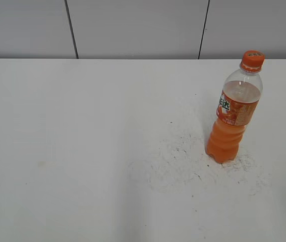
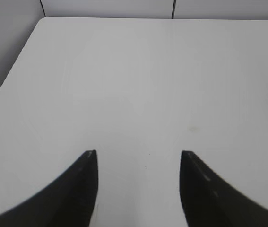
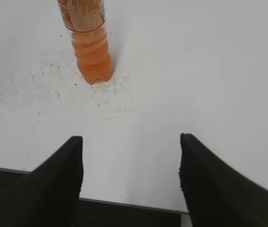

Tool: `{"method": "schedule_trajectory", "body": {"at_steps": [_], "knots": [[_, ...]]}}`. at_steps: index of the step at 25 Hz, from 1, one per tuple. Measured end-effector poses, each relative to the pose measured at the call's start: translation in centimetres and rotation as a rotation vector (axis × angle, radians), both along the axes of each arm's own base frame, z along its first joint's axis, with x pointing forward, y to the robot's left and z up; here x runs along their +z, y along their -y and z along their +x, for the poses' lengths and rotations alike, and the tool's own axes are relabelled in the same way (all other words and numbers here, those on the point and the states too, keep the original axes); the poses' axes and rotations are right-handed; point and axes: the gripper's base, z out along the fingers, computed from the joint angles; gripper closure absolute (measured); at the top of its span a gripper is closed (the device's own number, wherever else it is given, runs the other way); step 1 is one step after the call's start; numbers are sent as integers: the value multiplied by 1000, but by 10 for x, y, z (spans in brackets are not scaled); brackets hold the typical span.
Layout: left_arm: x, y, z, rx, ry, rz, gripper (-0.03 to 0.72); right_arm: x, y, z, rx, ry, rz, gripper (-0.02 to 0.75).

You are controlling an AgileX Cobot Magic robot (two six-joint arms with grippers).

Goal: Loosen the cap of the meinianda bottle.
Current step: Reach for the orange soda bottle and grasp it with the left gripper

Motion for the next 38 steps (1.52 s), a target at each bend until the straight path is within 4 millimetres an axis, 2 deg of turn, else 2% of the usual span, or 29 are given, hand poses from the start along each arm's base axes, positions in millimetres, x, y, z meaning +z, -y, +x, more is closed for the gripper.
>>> {"method": "schedule_trajectory", "body": {"at_steps": [10, 13, 18, 26, 30, 38], "knots": [[0, 0, 0, 0, 2, 0, 255, 0, 0, 0, 0, 0, 0, 263], [10, 0, 2, 1, 34, -1, 255, 0, 0, 0, 0, 0, 0, 263], [28, -1, 30, 5, 73, -3, 255, 0, 0, 0, 0, 0, 0, 263], [58, 3, 78, -53, 391, -18, 255, 0, 0, 0, 0, 0, 0, 263], [48, 5, 112, -52, 460, -25, 255, 0, 0, 0, 0, 0, 0, 263], [-18, 9, 192, -10, 328, -65, 255, 0, 0, 0, 0, 0, 0, 263]]}}
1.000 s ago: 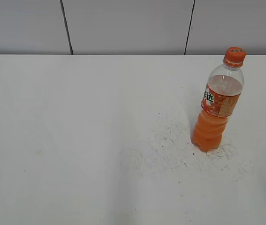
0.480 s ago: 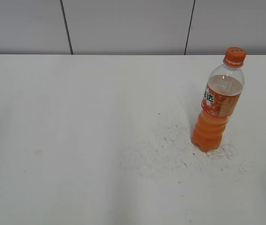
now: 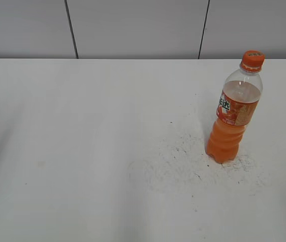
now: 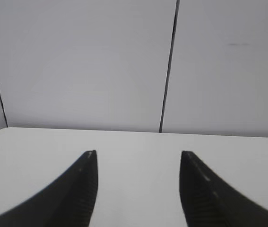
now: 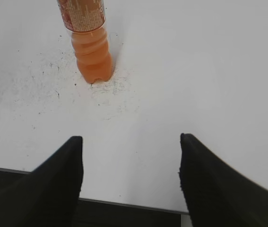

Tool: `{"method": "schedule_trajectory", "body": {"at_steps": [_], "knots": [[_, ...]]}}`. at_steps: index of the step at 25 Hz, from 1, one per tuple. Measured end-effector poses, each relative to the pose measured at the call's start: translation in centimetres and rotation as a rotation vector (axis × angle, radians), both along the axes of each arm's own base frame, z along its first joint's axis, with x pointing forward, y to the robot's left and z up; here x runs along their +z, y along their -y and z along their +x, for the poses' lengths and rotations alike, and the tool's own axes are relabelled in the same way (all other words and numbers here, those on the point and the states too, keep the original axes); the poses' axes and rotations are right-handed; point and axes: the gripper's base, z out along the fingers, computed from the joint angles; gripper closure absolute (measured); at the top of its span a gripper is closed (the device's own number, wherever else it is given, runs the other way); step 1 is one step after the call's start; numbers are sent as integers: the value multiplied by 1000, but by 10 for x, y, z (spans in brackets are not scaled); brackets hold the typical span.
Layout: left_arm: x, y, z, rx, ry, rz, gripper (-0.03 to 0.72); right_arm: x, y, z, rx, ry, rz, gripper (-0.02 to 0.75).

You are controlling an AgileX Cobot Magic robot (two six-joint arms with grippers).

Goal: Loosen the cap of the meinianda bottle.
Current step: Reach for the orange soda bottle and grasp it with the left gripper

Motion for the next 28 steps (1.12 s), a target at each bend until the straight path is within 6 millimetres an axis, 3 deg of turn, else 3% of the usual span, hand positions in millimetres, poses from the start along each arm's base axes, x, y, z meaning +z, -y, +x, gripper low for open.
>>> {"method": "schedule_trajectory", "body": {"at_steps": [7, 12, 15, 21, 28], "knots": [[-58, 17, 57, -124, -13, -54, 255, 0, 0, 0, 0, 0, 0, 263], [-105, 44, 92, -389, -51, -178, 255, 0, 0, 0, 0, 0, 0, 263], [-123, 62, 112, -580, -77, -228, 253, 0, 0, 0, 0, 0, 0, 263], [-141, 86, 152, -893, -144, -241, 230, 0, 0, 0, 0, 0, 0, 263], [-139, 130, 191, -1220, -159, -131, 162, 0, 0, 0, 0, 0, 0, 263]]}}
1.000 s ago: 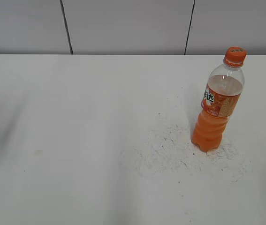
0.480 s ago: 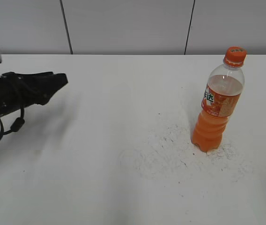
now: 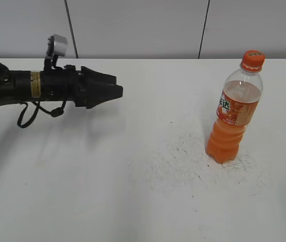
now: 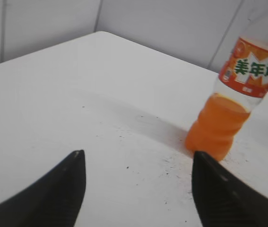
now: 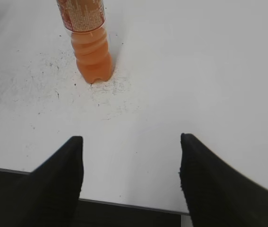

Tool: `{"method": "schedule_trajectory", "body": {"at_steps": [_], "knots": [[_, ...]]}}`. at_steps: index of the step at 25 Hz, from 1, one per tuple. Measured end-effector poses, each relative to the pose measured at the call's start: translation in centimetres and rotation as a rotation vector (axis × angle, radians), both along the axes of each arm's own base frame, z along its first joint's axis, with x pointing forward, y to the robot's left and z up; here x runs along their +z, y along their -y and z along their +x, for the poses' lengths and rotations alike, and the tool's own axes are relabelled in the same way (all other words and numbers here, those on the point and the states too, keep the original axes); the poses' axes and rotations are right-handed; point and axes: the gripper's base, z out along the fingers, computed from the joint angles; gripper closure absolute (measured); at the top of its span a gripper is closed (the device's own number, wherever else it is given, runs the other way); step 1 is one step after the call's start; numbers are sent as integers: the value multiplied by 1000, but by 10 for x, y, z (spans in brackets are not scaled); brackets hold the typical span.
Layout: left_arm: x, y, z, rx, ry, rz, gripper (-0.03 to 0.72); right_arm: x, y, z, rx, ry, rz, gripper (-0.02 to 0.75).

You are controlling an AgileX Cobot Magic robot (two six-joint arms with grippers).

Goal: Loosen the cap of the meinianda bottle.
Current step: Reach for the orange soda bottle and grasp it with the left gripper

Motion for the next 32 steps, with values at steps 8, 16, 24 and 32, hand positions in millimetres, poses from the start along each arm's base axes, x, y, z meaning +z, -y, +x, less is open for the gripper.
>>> {"method": "schedule_trajectory", "body": {"at_steps": [8, 16, 24, 32], "knots": [[-11, 68, 9, -210, 57, 64, 84, 0, 0, 0, 0, 0, 0, 263], [-46, 125, -22, -354, -14, 68, 81, 0, 0, 0, 0, 0, 0, 263], [-49, 154, -35, -386, 10, 112, 79, 0, 0, 0, 0, 0, 0, 263], [-63, 185, -33, -433, 52, 102, 79, 0, 0, 0, 0, 0, 0, 263]]}}
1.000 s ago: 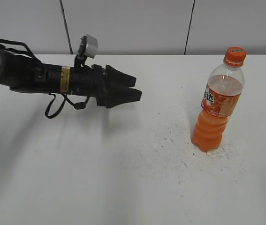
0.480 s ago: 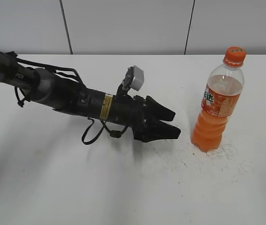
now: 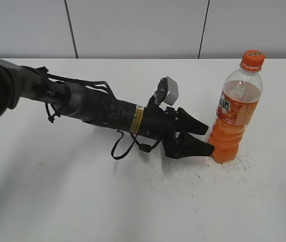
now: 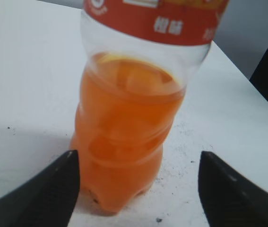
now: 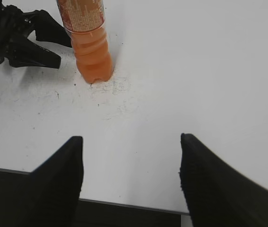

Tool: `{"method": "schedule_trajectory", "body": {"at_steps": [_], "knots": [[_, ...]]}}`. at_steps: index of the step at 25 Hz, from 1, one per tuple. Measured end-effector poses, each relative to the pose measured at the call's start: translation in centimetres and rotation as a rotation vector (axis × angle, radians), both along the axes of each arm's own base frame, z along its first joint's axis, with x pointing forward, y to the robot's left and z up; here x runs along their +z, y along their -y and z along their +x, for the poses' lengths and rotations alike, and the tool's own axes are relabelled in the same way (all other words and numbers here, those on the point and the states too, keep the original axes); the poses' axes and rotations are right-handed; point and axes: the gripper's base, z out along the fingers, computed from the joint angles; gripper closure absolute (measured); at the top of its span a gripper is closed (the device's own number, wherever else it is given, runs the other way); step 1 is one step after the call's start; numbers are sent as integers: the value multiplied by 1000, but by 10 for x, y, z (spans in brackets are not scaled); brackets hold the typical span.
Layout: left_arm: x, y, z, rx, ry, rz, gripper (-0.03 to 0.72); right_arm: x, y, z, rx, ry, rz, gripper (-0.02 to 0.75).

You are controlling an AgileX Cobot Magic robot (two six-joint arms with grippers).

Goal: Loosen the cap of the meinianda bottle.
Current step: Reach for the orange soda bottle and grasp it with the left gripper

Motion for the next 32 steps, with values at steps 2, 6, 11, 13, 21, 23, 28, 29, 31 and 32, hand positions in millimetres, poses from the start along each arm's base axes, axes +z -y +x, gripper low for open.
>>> {"method": "schedule_trajectory", "body": {"at_steps": [2, 6, 11, 13, 21, 23, 28, 29, 31, 32], "knots": [[-3, 6, 0, -10, 5, -4, 79, 0, 0, 0, 0, 0, 0, 263], [-6, 14, 1, -10, 10, -20, 79, 0, 0, 0, 0, 0, 0, 263], [-11, 22, 4, -2, 10, -38, 79, 0, 0, 0, 0, 0, 0, 263], [-13, 25, 4, 2, 14, -35, 79, 0, 0, 0, 0, 0, 1, 263], [-15, 39, 4, -6, 39, -46, 79, 0, 0, 0, 0, 0, 1, 263], [-16, 42, 3, -3, 33, -53, 79, 0, 0, 0, 0, 0, 1, 263], [-19, 45, 2, 6, 16, -68, 78, 0, 0, 0, 0, 0, 1, 263], [-20, 46, 2, 5, 17, -69, 78, 0, 0, 0, 0, 0, 1, 263], [-20, 47, 2, 4, 20, -69, 79, 0, 0, 0, 0, 0, 1, 263], [-20, 48, 2, 2, 22, -69, 80, 0, 0, 0, 0, 0, 1, 263]]}}
